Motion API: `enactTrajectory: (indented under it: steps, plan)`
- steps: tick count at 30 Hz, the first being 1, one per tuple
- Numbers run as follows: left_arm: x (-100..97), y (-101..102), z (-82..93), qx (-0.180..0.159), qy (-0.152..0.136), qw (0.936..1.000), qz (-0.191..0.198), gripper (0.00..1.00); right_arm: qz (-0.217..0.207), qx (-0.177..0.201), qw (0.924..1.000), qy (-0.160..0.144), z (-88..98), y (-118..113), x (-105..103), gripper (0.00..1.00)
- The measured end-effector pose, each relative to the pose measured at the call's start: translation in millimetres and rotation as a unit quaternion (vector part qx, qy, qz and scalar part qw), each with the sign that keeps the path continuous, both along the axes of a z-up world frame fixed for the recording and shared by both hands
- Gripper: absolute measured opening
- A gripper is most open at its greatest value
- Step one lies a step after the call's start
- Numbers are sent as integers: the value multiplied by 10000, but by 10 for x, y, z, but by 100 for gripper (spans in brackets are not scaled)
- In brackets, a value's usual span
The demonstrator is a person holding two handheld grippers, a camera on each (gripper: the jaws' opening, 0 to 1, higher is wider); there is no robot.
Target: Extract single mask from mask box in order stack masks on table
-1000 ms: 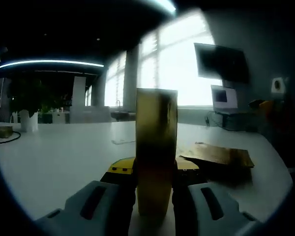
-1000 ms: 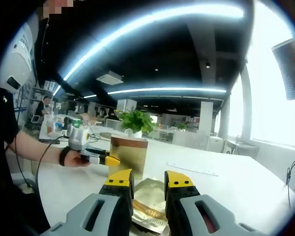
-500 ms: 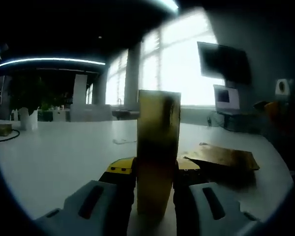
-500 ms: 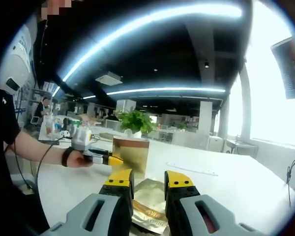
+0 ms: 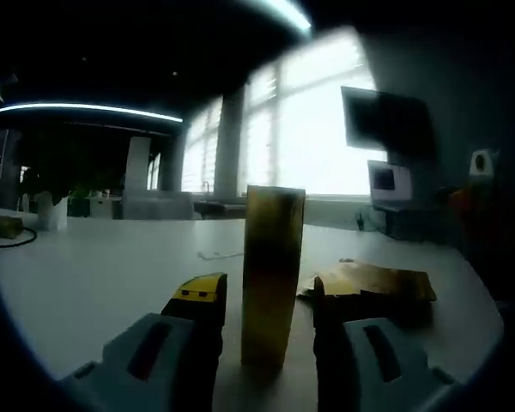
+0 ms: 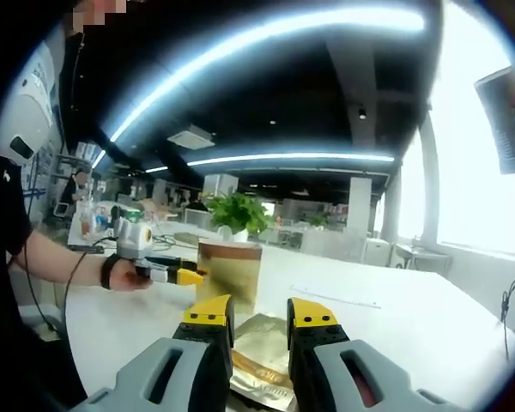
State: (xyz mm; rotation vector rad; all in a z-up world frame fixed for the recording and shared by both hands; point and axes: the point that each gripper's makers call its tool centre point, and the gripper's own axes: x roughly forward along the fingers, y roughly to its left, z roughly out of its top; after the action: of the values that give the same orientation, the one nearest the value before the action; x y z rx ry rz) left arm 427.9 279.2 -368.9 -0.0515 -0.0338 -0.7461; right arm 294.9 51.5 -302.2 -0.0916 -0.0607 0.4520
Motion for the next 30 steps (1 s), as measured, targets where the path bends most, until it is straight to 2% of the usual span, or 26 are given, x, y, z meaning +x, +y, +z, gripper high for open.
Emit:
enactTrajectory:
  steps: [5, 11, 15, 17, 20, 25, 27, 30]
  plan:
    - [-143, 173, 112, -141, 3, 9999, 100, 34, 34, 36, 10000, -29, 14, -40, -11, 21]
    - [-254, 404, 300, -483, 37, 9984, 308, 37, 11, 24, 10000, -29, 2, -62, -19, 21]
    - [-386, 401, 386, -500, -26, 9981, 351, 39, 13, 21, 10000, -17, -4, -78, -40, 21]
    - [-431, 435, 341, -242, -54, 9988, 428, 40, -1, 19, 10000, -11, -8, -97, -44, 21]
    - [-558, 456, 340, -226, -96, 9989, 411, 42, -9, 10, 10000, 11, -16, -122, -40, 21]
    - [-750, 491, 396, -359, -141, 9986, 366, 42, 30, -15, 10000, -10, 15, -127, -31, 22]
    - [-837, 462, 424, -598, -54, 9980, 221, 42, 44, -18, 10000, -18, 19, -125, -16, 22]
    - [-901, 469, 416, -624, -48, 9979, 163, 42, 83, -20, 10000, -26, 21, -105, -10, 23]
